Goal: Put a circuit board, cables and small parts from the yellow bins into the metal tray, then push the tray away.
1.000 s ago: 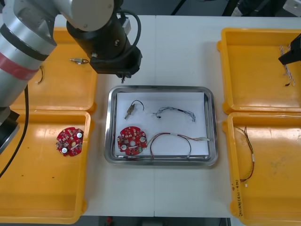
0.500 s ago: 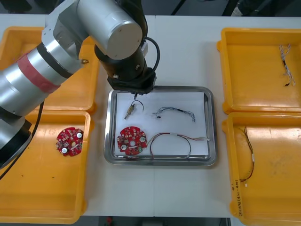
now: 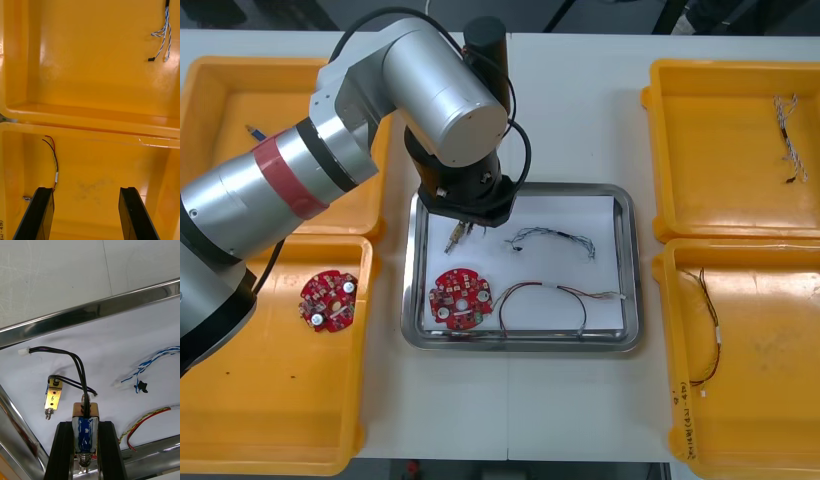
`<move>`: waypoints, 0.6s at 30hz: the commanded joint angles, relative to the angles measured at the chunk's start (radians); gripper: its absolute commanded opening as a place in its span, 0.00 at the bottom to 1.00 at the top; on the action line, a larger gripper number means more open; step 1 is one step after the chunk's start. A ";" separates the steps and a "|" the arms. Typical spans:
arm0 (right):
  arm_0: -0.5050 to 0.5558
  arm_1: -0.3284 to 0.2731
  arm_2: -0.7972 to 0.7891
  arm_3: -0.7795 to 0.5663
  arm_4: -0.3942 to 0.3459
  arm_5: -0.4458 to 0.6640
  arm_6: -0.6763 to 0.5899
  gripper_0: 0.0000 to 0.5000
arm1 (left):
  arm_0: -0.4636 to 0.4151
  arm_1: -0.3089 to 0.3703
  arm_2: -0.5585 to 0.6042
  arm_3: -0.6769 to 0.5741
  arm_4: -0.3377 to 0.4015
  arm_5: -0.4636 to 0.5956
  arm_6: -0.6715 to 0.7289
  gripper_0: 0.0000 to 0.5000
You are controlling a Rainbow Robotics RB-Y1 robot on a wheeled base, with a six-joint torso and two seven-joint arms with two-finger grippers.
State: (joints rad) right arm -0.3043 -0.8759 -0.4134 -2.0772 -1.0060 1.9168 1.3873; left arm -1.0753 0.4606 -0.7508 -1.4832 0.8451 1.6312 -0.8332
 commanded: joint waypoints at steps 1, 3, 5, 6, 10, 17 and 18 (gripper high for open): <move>0.080 -0.046 -0.039 -0.063 0.006 0.003 -0.045 1.00 | -0.052 -0.022 -0.033 0.012 -0.003 -0.016 0.008 0.00; 0.110 -0.046 -0.045 -0.064 0.001 0.003 -0.054 1.00 | -0.052 -0.020 -0.035 0.017 0.006 -0.019 0.009 0.00; 0.125 -0.043 -0.048 -0.069 -0.002 0.003 -0.060 1.00 | -0.049 -0.020 -0.035 0.018 0.011 -0.020 0.013 0.00; 0.136 -0.041 -0.050 -0.070 -0.002 0.003 -0.063 1.00 | -0.046 -0.022 -0.039 0.018 0.012 -0.022 0.014 0.00; 0.159 -0.015 -0.070 -0.077 0.000 0.003 -0.076 1.00 | -0.046 -0.020 -0.061 0.020 0.011 -0.037 0.020 0.00; 0.206 0.057 -0.079 -0.153 0.084 0.003 -0.085 1.00 | -0.045 -0.020 -0.087 0.031 0.009 -0.063 0.036 0.00; 0.214 0.061 -0.077 -0.161 0.090 0.003 -0.090 1.00 | -0.043 -0.020 -0.093 0.032 0.009 -0.073 0.039 0.01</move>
State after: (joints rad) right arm -0.1220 -0.8366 -0.4593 -2.1870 -0.9342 1.9168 1.3370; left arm -1.0754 0.4603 -0.8197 -1.4503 0.8485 1.5814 -0.8329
